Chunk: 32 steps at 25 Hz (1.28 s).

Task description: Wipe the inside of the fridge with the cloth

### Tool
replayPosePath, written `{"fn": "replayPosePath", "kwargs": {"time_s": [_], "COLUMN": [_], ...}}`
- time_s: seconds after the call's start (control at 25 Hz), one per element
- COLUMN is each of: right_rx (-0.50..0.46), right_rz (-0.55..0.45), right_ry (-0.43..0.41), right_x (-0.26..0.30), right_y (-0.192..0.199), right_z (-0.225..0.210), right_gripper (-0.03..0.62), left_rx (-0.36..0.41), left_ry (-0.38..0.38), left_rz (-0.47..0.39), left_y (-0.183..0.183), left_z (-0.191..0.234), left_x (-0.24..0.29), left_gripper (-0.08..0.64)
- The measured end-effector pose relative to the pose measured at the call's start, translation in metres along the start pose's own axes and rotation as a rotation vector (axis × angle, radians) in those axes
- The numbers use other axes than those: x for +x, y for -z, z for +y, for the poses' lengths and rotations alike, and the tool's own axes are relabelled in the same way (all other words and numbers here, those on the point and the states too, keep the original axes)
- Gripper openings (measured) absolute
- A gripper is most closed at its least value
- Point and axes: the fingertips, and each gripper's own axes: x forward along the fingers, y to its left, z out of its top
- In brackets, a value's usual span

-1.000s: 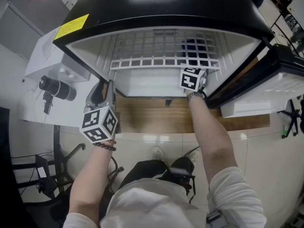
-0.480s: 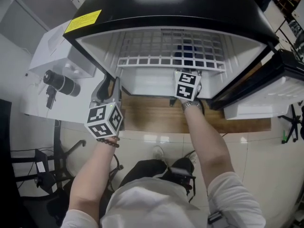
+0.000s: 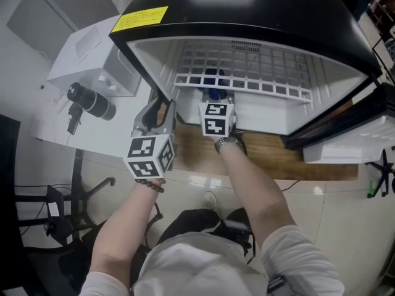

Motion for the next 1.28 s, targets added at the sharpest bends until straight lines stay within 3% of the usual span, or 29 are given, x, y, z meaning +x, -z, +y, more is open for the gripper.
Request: {"fn": "replayPosePath", "kwargs": {"time_s": [0.28,0.6,1.28], "right_rx": [0.027,0.004,-0.003], "right_rz": [0.108,0.182,0.209], "right_ry": [-0.005,0.048,0.185], "right_x": [0.024,0.035,0.006], "right_y": [0.023,0.031,0.039], "right_z": [0.024,0.018,-0.047], "right_gripper": [0.081,0.081,0.081], "left_rx": [0.001,0.002,-0.004], "left_ry": [0.027,0.032,0.018], "left_rz": [-0.008,-0.019,-0.021], "left_y": [0.0,0.0,0.001], "left_z": [0.0,0.0,0.001], "left_x": [0.0,-0.001,-0.002], "left_gripper": [0.12,0.12,0.118]}}
